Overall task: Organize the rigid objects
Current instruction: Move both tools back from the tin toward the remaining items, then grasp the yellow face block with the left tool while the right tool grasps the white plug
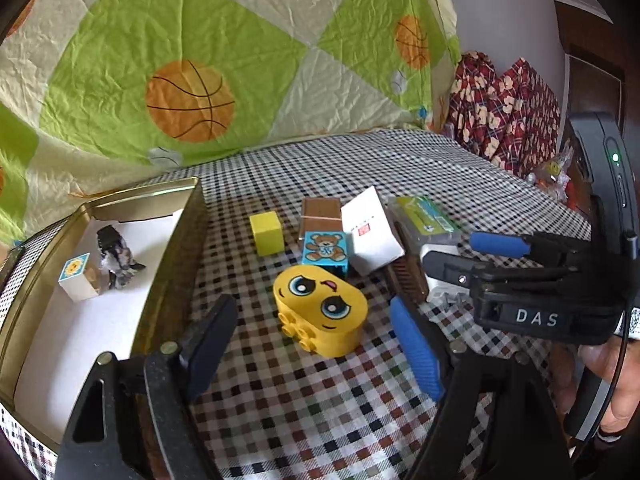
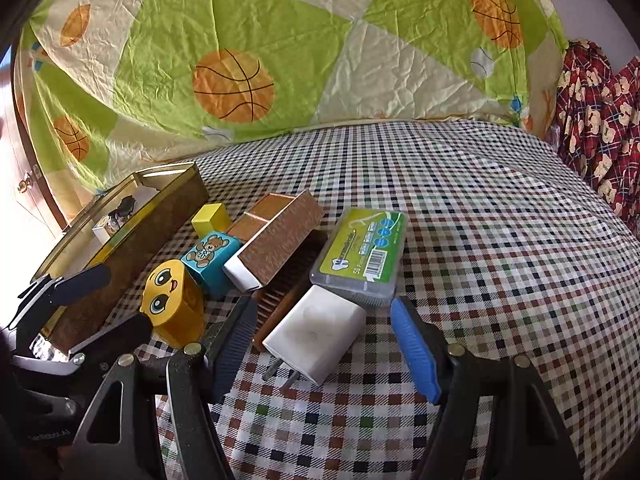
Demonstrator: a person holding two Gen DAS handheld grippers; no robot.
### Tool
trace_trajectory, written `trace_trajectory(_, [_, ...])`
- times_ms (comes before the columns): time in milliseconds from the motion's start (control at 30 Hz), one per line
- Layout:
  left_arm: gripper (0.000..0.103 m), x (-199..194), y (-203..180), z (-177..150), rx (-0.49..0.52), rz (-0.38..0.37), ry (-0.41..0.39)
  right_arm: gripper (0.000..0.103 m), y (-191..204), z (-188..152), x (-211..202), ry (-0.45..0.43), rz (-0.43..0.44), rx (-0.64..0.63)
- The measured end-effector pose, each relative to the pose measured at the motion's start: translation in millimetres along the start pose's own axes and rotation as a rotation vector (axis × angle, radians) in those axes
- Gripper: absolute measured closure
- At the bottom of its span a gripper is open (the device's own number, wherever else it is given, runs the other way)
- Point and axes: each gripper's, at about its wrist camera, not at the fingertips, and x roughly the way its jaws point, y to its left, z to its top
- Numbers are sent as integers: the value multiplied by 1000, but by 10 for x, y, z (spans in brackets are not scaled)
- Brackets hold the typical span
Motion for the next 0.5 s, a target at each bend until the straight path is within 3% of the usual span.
trace_trajectory(167, [19,185,-57,37,-2,-55,97,33,8,-7,143,84,17,-12])
trace_trajectory(400, [20,221,13,21,-51,-93,118,45,-67,-34,141,82,41,36])
trace_trajectory(500, [25,243,40,13,-64,-99,128,49,-134,-38,148,83,74,77])
